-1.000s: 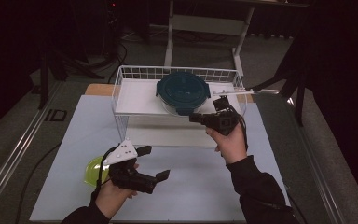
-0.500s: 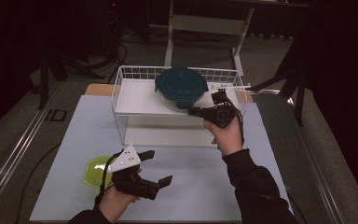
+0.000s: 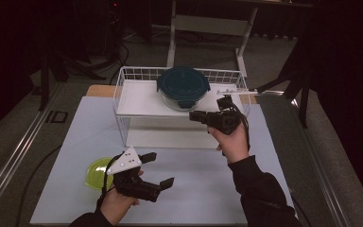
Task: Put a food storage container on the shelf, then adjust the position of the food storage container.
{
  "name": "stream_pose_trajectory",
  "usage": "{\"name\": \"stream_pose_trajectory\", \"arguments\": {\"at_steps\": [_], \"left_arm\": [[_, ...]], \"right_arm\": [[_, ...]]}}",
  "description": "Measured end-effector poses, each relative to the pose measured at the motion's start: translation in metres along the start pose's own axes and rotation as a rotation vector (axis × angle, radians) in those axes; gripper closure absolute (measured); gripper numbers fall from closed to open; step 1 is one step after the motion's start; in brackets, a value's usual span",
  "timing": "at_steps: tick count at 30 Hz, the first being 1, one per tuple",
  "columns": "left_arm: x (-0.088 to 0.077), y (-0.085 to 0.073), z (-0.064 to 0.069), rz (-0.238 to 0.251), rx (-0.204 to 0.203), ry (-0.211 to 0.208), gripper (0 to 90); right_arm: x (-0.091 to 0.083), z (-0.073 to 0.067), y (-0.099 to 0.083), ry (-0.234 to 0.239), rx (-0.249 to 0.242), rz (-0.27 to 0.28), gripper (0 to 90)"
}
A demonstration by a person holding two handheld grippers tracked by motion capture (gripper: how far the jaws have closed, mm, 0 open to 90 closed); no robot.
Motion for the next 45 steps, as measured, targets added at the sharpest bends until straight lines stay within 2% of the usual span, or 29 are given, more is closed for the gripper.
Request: {"name": "stream_pose_trajectory", "arguments": {"at_steps": [5, 7, 8, 9, 11, 13, 17, 18, 20, 22, 25, 27, 29, 32, 36, 38, 40, 42, 45], "left_arm": [[-0.003, 0.002, 0.000, -0.018, 0.031, -0.011, 1.4], [-0.005, 0.002, -0.004, -0.020, 0.025, -0.005, 1.4], [-0.007, 0.003, -0.006, -0.023, 0.016, 0.000, 1.4], [-0.008, 0.003, -0.009, -0.024, 0.016, -0.002, 1.4], [-0.012, 0.003, -0.014, -0.030, 0.024, 0.006, 1.8], [-0.017, 0.003, -0.017, -0.025, 0.039, 0.014, 4.9], [-0.027, 0.004, -0.028, -0.020, 0.039, 0.040, 7.9], [-0.031, 0.004, -0.030, -0.013, 0.044, 0.051, 11.8], [-0.037, 0.005, -0.035, -0.010, 0.049, 0.054, 13.7], [-0.044, 0.005, -0.039, -0.005, 0.064, 0.079, 16.5], [-0.056, 0.004, -0.048, -0.007, 0.076, 0.101, 25.4], [-0.063, 0.002, -0.054, -0.009, 0.078, 0.112, 34.0], [-0.071, 0.000, -0.060, -0.021, 0.097, 0.132, 44.9], [-0.083, -0.006, -0.070, -0.029, 0.116, 0.178, 59.0], [-0.099, -0.016, -0.086, -0.037, 0.090, 0.238, 71.2], [-0.107, -0.022, -0.093, -0.039, 0.095, 0.274, 78.0], [-0.113, -0.029, -0.100, -0.051, 0.083, 0.283, 84.0], [-0.117, -0.037, -0.106, -0.077, 0.089, 0.307, 88.0], [-0.121, -0.049, -0.115, -0.105, 0.103, 0.322, 89.0]], "right_arm": [[-0.014, -0.017, -0.016, 0.024, -0.081, 0.034, 42.5], [-0.020, -0.020, -0.022, 0.042, -0.084, 0.059, 31.7], [-0.023, -0.021, -0.026, 0.062, -0.079, 0.074, 25.5], [-0.026, -0.021, -0.030, 0.087, -0.096, 0.085, 20.4], [-0.034, -0.023, -0.039, 0.102, -0.126, 0.099, 15.9], [-0.039, -0.023, -0.048, 0.097, -0.139, 0.109, 14.9], [-0.047, -0.026, -0.067, 0.094, -0.167, 0.117, 14.1], [-0.049, -0.026, -0.072, 0.097, -0.182, 0.124, 14.1], [-0.053, -0.027, -0.081, 0.097, -0.204, 0.137, 14.2], [-0.057, -0.028, -0.090, 0.099, -0.217, 0.149, 14.3], [-0.059, -0.030, -0.102, 0.084, -0.240, 0.143, 14.4], [-0.061, -0.031, -0.108, 0.093, -0.247, 0.141, 14.4], [-0.062, -0.032, -0.113, 0.087, -0.257, 0.138, 14.6], [-0.065, -0.033, -0.121, 0.107, -0.252, 0.138, 14.6], [-0.068, -0.032, -0.129, 0.112, -0.248, 0.139, 14.6], [-0.069, -0.031, -0.132, 0.107, -0.242, 0.140, 14.6], [-0.070, -0.030, -0.135, 0.104, -0.237, 0.140, 14.6], [-0.071, -0.028, -0.137, 0.107, -0.231, 0.140, 14.6], [-0.071, -0.027, -0.140, 0.101, -0.228, 0.137, 14.6]]}}
Point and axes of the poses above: each handheld gripper's, and its own axes: x roughly forward along the jaws, y roughly out of its top, z roughly to its right, the point moved 2 cm from there along x, roughly forward along the jaws, and after that the axes turned 8 degrees about y, right-handed, at the moved point
